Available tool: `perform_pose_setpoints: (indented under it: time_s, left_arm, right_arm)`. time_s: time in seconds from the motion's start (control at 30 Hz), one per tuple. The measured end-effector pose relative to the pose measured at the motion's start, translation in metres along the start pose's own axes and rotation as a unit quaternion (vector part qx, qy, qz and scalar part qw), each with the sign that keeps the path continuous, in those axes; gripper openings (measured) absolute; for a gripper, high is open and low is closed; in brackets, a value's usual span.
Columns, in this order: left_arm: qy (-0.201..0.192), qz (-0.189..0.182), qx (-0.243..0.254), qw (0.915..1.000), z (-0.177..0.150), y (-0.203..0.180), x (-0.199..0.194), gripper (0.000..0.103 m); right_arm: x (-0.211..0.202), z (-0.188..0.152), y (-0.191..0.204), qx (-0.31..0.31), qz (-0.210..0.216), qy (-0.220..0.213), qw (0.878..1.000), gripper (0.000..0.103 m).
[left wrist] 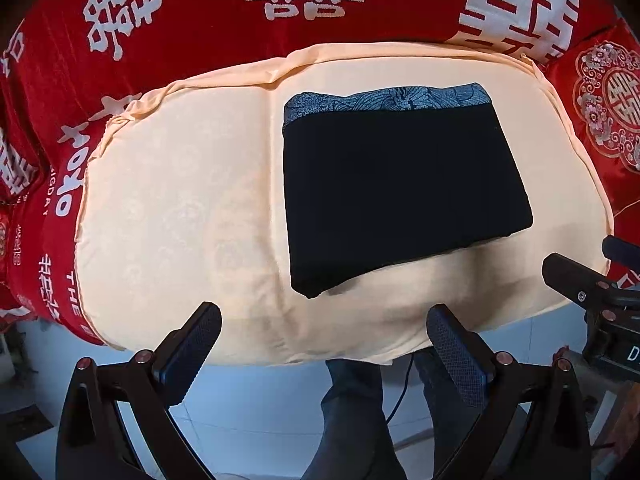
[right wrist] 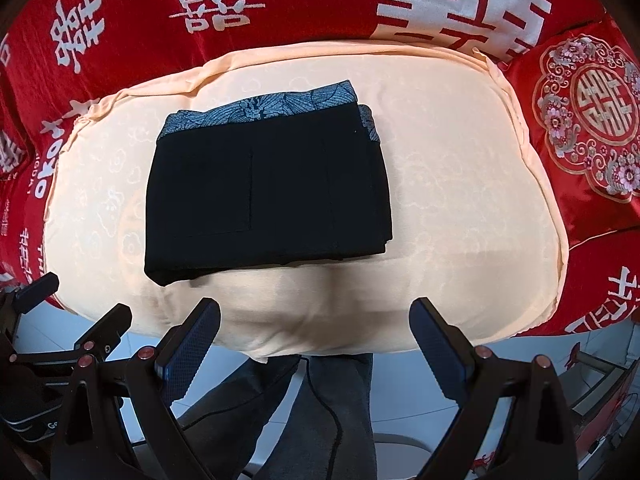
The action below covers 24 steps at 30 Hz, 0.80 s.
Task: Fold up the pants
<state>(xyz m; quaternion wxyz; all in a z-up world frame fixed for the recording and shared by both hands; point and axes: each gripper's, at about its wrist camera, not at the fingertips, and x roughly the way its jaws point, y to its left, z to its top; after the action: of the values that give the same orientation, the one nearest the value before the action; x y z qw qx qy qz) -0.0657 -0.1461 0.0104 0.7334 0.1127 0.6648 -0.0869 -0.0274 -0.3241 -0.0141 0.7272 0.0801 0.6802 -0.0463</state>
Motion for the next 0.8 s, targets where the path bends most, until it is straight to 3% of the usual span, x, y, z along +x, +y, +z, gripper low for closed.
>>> perform_pose_setpoints:
  time_s: [0.8]
  left_arm:
    - [0.002,-0.002,-0.001,1.0000,-0.0019,-0.0022,0.0004,0.103]
  right_arm:
    - [0.0001,-0.0041,0.0015,-0.001,0.002,0.001,1.000,0.096]
